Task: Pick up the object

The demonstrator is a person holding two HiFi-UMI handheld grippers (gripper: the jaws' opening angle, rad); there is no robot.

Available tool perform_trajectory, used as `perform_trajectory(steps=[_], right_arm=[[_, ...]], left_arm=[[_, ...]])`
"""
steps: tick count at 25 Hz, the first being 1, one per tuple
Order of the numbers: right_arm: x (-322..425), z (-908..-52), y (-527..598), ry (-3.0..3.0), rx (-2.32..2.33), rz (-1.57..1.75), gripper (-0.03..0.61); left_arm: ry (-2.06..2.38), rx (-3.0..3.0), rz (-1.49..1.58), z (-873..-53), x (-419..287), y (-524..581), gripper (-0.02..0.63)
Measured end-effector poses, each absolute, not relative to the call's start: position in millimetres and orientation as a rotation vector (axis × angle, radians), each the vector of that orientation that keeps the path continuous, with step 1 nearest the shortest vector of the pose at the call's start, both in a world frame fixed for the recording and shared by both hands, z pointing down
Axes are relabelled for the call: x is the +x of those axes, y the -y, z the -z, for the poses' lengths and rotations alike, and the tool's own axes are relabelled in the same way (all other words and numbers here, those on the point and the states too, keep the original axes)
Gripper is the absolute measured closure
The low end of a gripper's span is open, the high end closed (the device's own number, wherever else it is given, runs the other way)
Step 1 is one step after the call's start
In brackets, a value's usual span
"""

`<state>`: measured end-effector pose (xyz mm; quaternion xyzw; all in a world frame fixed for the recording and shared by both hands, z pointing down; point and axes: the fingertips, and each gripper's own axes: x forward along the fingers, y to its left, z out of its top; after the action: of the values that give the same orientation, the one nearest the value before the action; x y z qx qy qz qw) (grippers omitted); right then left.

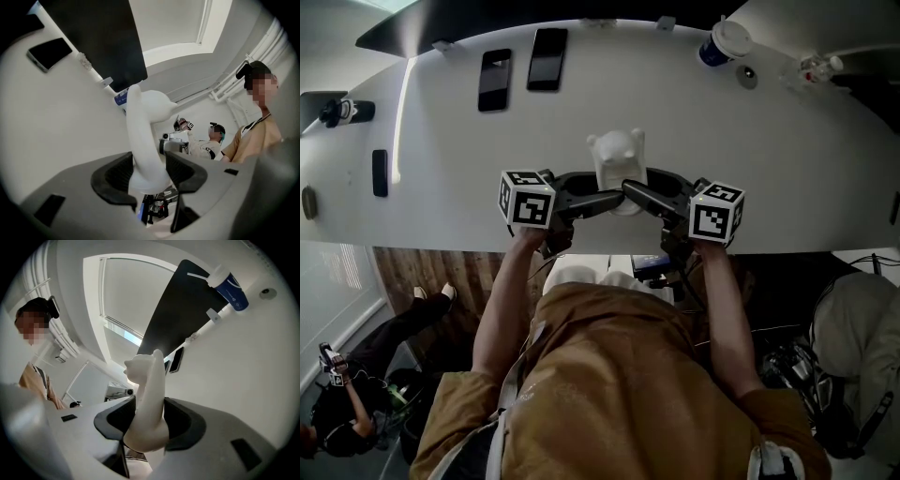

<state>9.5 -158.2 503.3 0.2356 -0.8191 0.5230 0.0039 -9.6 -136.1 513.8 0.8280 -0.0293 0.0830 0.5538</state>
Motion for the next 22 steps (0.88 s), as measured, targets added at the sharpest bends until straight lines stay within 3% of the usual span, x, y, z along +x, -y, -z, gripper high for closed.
perform_trajectory(steps=[22], right_arm=[[7,-389,153,2.93,0.863,-1.02,0.379]], left_arm=[[0.113,2.447,-0.078,-408,-14,137,0.396]])
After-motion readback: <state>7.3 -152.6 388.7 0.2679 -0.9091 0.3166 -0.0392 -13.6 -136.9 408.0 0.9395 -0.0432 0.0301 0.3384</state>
